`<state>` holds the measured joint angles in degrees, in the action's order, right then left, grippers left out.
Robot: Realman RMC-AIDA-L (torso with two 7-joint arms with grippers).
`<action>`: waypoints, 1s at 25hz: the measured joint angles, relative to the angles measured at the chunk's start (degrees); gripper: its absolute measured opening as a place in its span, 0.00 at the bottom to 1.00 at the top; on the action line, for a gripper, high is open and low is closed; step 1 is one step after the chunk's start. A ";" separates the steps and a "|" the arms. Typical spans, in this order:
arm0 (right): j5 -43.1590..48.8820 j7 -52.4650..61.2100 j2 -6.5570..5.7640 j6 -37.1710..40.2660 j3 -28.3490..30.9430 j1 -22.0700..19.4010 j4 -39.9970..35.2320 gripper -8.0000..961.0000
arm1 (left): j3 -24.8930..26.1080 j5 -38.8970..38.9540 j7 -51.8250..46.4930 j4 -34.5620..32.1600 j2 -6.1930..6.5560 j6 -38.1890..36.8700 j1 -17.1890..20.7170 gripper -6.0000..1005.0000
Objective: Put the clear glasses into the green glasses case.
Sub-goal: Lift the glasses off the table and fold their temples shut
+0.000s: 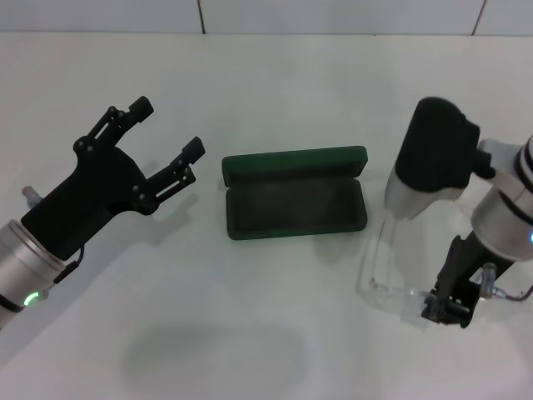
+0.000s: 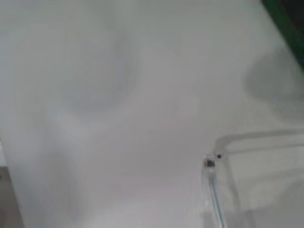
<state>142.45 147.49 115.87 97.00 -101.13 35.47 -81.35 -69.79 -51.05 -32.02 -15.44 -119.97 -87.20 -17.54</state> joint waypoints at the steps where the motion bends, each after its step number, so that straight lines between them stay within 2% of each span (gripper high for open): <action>1: -0.14 -0.53 0.00 0.26 1.16 -0.07 -0.09 0.16 | 0.00 0.20 0.02 0.02 0.00 0.00 -0.10 0.87; 8: -2.02 -4.53 0.01 2.55 7.16 -1.10 -1.44 0.14 | 0.00 1.11 0.03 -0.09 0.00 0.00 -0.16 0.87; 16: -8.50 -14.57 -0.02 2.99 17.76 -3.05 -1.57 0.14 | -0.01 2.54 -0.45 -0.18 0.00 -0.10 -0.27 0.87; 19: -14.28 -23.44 0.08 2.50 22.30 -4.67 0.63 0.14 | -0.02 2.70 -1.41 0.04 -0.10 -0.55 -0.29 0.87; 25: -27.48 -45.08 -0.16 2.54 30.68 -7.16 9.94 0.14 | -0.46 2.64 -5.07 0.11 -0.16 -3.31 -0.80 0.87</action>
<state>114.97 102.42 115.71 99.54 -70.45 28.31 -71.41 -70.25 -48.41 -37.09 -15.32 -120.13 -90.50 -18.34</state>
